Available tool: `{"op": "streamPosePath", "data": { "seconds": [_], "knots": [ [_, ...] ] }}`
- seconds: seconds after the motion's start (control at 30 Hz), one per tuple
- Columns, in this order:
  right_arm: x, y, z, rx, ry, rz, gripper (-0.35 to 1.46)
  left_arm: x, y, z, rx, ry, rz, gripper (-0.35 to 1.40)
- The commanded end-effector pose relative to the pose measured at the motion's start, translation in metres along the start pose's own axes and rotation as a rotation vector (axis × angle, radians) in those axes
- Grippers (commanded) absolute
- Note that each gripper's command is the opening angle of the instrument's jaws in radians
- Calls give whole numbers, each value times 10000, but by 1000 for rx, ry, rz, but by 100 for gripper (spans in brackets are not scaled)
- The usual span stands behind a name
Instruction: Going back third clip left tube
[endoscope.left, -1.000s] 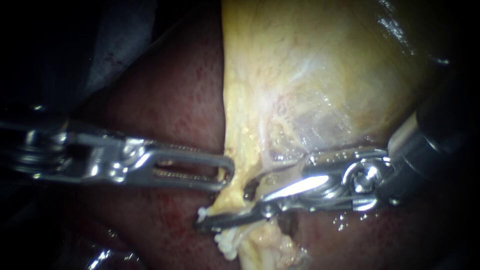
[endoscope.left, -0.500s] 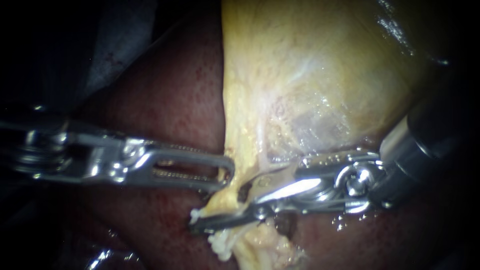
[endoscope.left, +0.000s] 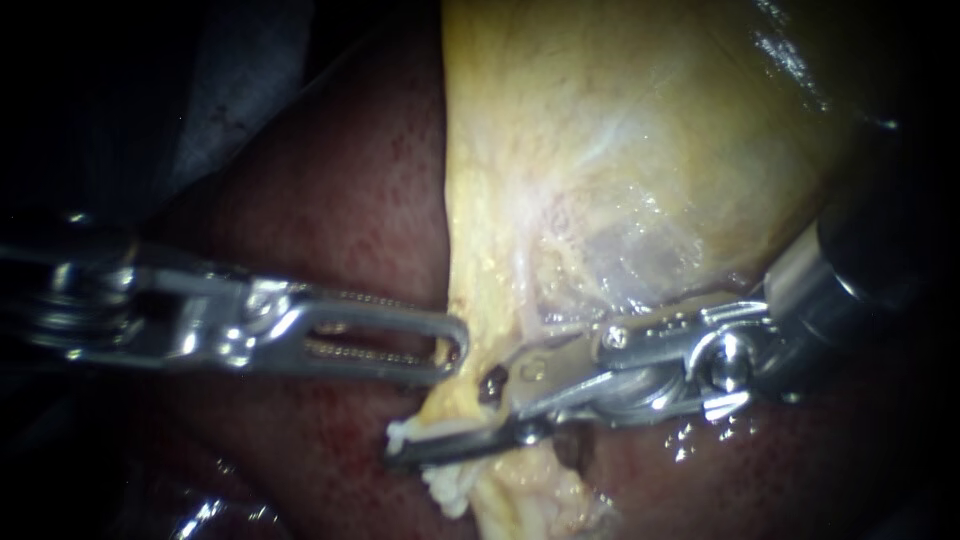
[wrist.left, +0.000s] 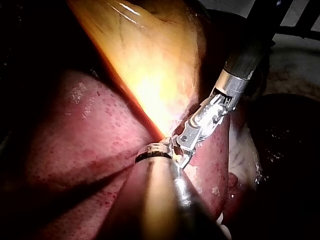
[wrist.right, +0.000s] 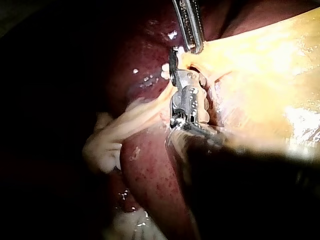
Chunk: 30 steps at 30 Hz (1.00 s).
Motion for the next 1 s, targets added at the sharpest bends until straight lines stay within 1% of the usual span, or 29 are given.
{"op": "streamPosePath", "data": {
  "seconds": [0.03, 0.1, 0.23, 0.33, 0.4, 0.5, 0.6, 0.7, 0.87, 1.0],
  "knots": [
    [5, -2, -3, -11, -11, 57, 42, 0, 0, 0, 0, 0, 0, -35],
    [13, -5, -8, -29, -28, 94, 38, 0, 0, 0, 0, 0, 0, -35],
    [31, -12, -22, -100, -67, 175, 32, 0, 0, 0, 0, 0, 0, -35],
    [38, -14, -28, -125, -75, 217, 31, 0, 0, 0, 0, 0, 0, -35],
    [38, -16, -30, -143, -86, 240, 30, 0, 0, 0, 0, 0, 0, -35],
    [34, -19, -29, -174, -128, 279, 26, 0, 0, 0, 0, 0, 0, -35],
    [30, -24, -29, -192, -154, 300, 25, 0, 0, 0, 0, 0, 0, -35],
    [29, -27, -28, -192, -153, 305, 31, 0, 0, 0, 0, 0, 0, -35],
    [29, -28, -27, -192, -153, 304, 43, 0, 0, 0, 0, -1, 0, -35],
    [28, -30, -25, -193, -153, 304, 47, 0, -1, 0, 0, -1, 0, -35]
  ]
}}
